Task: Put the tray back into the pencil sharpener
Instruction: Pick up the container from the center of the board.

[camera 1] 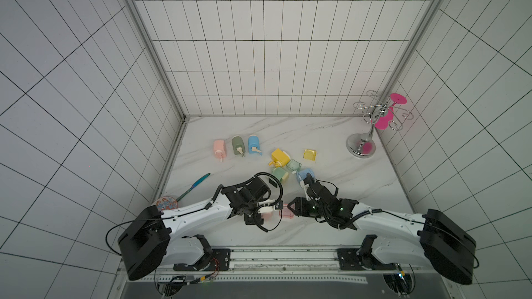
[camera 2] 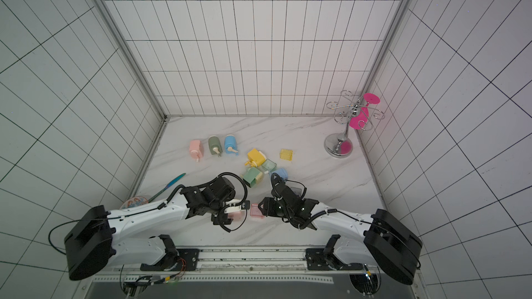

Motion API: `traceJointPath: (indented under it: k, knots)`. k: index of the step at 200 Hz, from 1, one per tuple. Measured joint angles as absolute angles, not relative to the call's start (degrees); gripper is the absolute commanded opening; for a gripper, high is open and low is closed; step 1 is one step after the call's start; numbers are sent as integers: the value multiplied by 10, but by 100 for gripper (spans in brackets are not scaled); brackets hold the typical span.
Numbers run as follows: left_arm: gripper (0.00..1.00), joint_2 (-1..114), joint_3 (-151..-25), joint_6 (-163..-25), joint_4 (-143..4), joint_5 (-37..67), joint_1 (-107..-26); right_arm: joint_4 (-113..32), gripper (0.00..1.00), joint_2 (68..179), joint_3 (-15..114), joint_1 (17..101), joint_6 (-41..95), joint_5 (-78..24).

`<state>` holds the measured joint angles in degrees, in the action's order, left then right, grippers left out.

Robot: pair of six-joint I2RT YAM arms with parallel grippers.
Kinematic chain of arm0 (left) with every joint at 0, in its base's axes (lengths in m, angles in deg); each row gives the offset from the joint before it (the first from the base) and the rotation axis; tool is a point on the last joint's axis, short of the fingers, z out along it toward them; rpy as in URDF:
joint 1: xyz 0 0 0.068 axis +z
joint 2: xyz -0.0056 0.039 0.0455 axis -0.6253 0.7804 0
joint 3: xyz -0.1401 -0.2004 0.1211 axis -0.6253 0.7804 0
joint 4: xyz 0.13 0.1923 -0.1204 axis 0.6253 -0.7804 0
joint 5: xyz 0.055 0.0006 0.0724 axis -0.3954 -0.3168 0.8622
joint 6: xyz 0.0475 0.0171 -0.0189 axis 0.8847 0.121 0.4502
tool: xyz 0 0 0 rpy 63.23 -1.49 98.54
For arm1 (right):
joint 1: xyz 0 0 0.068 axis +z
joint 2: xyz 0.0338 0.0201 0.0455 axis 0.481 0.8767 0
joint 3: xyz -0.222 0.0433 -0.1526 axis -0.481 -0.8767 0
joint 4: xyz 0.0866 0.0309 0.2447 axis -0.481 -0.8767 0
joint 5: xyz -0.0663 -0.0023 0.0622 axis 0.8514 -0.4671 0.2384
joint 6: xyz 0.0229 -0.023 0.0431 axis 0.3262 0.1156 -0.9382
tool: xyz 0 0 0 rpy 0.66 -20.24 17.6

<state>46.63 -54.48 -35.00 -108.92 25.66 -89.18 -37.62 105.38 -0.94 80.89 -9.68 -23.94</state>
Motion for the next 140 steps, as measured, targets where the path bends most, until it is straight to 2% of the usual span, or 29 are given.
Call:
traceJointPath:
  k: [84,140]
  knots:
    - [56,474,-551,-345,-1094,235,-892,-372,46,1074,-9,809,-96,-241]
    - [54,480,-557,-365,-1079,212,-892,-377,39,1074,-9,809,-90,-241]
